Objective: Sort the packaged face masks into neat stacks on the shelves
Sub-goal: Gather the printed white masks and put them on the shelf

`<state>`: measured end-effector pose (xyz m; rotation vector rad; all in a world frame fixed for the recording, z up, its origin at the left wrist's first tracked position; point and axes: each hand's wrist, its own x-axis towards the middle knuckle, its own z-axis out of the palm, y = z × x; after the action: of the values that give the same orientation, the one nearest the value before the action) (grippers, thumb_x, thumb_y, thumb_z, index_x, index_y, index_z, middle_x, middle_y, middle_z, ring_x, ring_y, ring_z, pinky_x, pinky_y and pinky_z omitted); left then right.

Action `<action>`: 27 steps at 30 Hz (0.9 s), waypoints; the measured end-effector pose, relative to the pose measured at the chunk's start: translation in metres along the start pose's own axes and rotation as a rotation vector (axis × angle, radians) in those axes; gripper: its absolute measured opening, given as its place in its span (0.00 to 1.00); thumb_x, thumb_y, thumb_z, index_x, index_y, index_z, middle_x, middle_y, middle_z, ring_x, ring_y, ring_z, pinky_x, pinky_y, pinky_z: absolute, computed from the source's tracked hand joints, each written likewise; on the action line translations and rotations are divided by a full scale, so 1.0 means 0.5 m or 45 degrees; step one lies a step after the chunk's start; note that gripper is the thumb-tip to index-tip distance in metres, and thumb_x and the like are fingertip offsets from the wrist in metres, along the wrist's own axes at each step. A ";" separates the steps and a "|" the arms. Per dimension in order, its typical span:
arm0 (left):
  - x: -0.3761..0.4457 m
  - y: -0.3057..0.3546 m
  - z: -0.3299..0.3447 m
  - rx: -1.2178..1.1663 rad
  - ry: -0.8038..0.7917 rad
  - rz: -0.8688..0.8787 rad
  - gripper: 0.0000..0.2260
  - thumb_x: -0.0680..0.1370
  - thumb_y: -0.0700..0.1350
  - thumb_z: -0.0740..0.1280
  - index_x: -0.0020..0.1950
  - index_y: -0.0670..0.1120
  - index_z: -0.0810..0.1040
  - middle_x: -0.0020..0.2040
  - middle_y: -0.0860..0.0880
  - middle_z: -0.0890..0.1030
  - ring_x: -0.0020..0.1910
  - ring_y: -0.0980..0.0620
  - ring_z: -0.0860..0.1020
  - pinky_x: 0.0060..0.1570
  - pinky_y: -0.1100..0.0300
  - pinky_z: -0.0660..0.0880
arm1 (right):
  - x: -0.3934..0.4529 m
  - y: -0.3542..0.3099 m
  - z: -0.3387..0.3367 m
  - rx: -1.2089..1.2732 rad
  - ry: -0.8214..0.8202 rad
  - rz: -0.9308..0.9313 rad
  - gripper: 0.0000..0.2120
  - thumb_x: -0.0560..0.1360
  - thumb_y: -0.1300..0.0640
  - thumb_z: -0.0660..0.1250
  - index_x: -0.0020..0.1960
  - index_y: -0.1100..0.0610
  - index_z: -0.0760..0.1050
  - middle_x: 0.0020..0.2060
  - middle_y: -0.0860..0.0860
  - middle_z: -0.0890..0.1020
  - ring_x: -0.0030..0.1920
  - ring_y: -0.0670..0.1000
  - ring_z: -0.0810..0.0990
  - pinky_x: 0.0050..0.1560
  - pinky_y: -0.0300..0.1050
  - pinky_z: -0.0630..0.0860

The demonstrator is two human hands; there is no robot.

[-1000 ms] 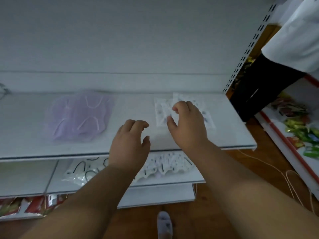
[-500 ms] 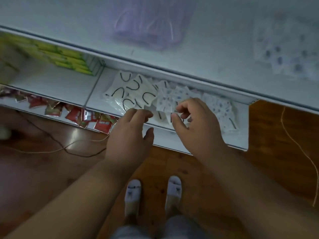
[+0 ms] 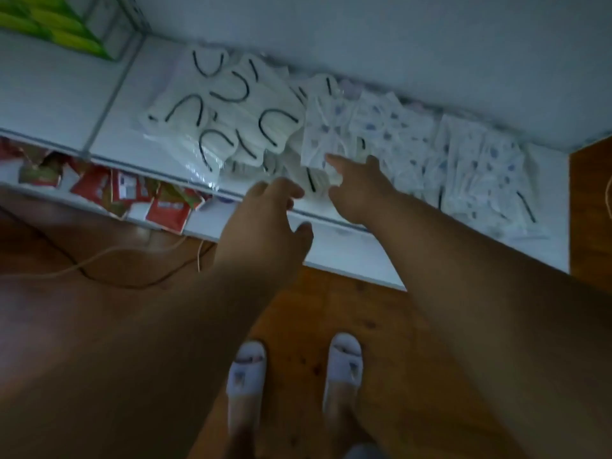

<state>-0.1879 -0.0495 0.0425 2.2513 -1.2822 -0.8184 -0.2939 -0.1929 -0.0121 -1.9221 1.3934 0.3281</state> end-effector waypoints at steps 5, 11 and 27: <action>0.062 -0.027 0.031 -0.699 -0.173 -0.613 0.15 0.78 0.45 0.70 0.64 0.48 0.75 0.54 0.51 0.80 0.50 0.51 0.81 0.48 0.52 0.81 | 0.052 0.008 0.020 -0.211 -0.043 0.079 0.29 0.82 0.58 0.58 0.79 0.42 0.54 0.78 0.59 0.38 0.75 0.63 0.61 0.72 0.49 0.63; 0.101 -0.031 0.046 -1.121 -0.203 -0.851 0.10 0.80 0.42 0.68 0.61 0.45 0.77 0.53 0.46 0.82 0.55 0.49 0.81 0.59 0.49 0.78 | 0.044 0.021 0.020 0.173 0.360 0.069 0.17 0.82 0.56 0.56 0.66 0.60 0.76 0.66 0.59 0.73 0.59 0.57 0.77 0.56 0.42 0.71; 0.138 0.050 0.072 -1.348 -0.219 -1.061 0.08 0.79 0.37 0.68 0.58 0.44 0.77 0.57 0.43 0.81 0.48 0.46 0.81 0.46 0.55 0.80 | -0.042 0.087 -0.008 0.635 0.124 -0.002 0.10 0.77 0.56 0.68 0.58 0.53 0.75 0.42 0.49 0.80 0.37 0.47 0.79 0.39 0.43 0.74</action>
<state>-0.1999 -0.1242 0.0118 1.7157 0.2030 -1.5120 -0.3419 -0.1872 -0.0145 -1.5403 1.3781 -0.1116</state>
